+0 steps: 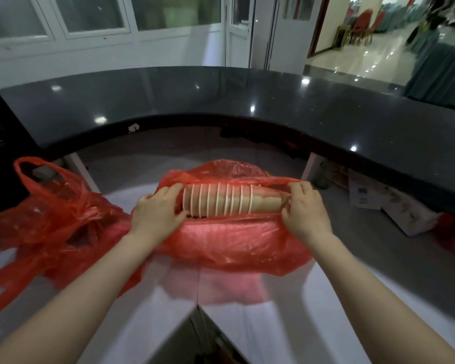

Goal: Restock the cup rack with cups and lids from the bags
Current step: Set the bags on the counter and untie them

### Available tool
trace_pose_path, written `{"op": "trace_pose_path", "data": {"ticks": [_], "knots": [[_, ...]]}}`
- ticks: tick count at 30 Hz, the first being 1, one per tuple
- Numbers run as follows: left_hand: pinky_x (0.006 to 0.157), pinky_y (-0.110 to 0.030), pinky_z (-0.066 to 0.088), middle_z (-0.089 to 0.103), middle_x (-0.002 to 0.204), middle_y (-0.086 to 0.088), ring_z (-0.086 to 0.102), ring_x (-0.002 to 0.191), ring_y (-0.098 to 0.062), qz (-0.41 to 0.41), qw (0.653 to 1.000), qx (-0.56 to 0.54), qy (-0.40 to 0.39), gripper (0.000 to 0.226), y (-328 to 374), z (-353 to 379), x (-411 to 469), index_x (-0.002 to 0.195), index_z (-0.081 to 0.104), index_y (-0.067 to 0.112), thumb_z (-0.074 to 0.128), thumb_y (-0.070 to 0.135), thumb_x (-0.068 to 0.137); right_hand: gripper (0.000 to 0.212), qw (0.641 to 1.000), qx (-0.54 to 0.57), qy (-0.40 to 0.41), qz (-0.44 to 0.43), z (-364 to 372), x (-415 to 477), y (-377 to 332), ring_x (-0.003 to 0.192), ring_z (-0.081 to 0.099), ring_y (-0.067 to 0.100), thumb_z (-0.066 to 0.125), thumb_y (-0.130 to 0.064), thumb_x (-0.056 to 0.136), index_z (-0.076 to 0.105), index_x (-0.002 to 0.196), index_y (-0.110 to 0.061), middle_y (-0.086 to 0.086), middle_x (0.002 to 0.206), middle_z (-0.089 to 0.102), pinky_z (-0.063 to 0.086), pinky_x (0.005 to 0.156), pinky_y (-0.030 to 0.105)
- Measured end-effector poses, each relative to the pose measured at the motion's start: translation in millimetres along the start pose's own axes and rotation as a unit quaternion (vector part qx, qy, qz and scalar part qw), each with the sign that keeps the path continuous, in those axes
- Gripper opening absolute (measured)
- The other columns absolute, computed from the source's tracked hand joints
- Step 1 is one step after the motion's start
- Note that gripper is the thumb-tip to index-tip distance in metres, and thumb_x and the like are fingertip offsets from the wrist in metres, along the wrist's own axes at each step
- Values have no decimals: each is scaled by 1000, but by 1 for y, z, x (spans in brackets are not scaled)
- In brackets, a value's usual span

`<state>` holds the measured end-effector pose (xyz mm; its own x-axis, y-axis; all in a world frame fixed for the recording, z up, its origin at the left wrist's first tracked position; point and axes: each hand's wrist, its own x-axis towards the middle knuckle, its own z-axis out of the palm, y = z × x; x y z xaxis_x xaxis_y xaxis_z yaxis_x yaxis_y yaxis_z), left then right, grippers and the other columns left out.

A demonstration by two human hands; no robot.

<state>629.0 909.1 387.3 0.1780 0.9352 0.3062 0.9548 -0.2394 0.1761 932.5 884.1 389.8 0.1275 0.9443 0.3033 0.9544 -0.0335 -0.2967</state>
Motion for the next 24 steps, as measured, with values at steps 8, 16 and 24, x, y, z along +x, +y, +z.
{"op": "trace_pose_path", "data": {"ticks": [8,16,24], "knots": [[108,-67,2,17,153,-21,18,142,-35,-83,977,13,-196,135,-23,24,38,144,-19,42,77,66,52,115,981,6,-190,-25,8,24,3,135,31,37,75,-68,57,11,147,-37,2,155,10,38,104,47],[108,-66,-4,19,152,-20,19,141,-37,-141,970,-29,-196,128,-26,45,49,148,-8,36,75,66,54,129,958,-50,-281,-38,31,50,10,144,1,41,70,-77,53,-24,138,-52,1,156,-27,23,109,62],[108,-65,8,37,148,-1,25,140,-31,-77,988,-85,-100,114,-1,27,44,149,5,34,78,48,63,100,980,-50,-128,-141,28,54,-26,144,17,28,70,-59,72,14,150,-32,3,157,19,25,111,46]]}}
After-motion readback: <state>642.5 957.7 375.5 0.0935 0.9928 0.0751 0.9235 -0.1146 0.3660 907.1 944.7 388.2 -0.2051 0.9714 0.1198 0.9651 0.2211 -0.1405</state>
